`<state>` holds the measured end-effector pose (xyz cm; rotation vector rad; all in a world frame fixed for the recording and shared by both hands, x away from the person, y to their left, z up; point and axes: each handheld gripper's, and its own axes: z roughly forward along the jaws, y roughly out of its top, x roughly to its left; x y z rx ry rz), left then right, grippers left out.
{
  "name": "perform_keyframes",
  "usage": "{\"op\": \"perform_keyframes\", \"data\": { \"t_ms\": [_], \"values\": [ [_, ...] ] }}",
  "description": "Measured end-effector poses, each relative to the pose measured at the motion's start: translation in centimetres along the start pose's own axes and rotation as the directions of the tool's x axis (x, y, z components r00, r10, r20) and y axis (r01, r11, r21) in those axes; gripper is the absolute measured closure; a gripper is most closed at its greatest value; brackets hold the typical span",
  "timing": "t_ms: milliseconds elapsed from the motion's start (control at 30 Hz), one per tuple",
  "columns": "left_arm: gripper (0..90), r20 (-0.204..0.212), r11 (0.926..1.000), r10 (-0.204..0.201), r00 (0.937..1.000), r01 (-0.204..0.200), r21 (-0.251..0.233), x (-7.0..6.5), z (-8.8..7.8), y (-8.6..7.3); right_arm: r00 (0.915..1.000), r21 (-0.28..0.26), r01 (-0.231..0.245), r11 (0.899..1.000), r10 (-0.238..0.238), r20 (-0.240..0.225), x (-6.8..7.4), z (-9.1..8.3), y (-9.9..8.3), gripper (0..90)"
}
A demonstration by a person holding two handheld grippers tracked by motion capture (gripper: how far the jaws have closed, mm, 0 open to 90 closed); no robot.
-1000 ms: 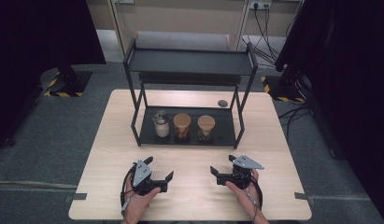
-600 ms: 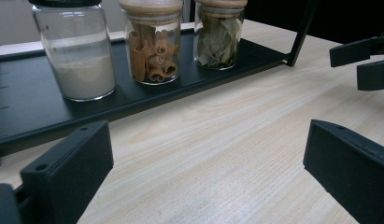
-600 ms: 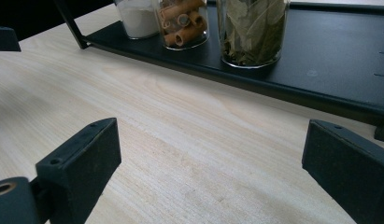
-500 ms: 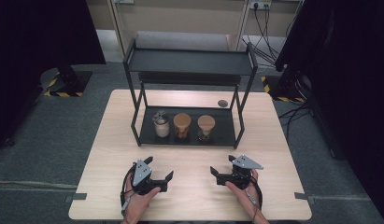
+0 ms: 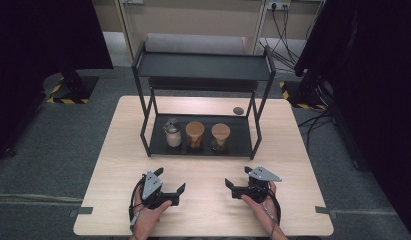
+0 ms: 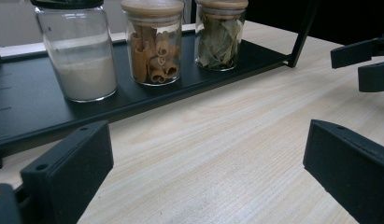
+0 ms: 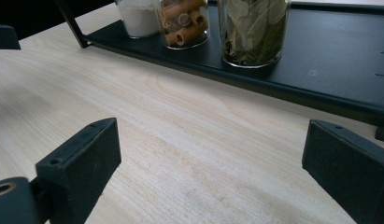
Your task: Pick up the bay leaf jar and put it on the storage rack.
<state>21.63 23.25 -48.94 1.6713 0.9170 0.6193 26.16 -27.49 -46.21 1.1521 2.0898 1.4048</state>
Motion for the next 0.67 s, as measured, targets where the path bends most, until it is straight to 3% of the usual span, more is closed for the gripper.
{"op": "perform_keyframes", "data": {
  "t_ms": [667],
  "values": [
    [1.4, 0.001, 1.0, 0.004, 1.0, -0.004, -0.001, -0.02, -0.01, -0.02, 1.0, 0.001, 0.001, 1.0, -0.001, 0.002, 0.09, -0.02, 0.0, 4.8]
  ]
}}
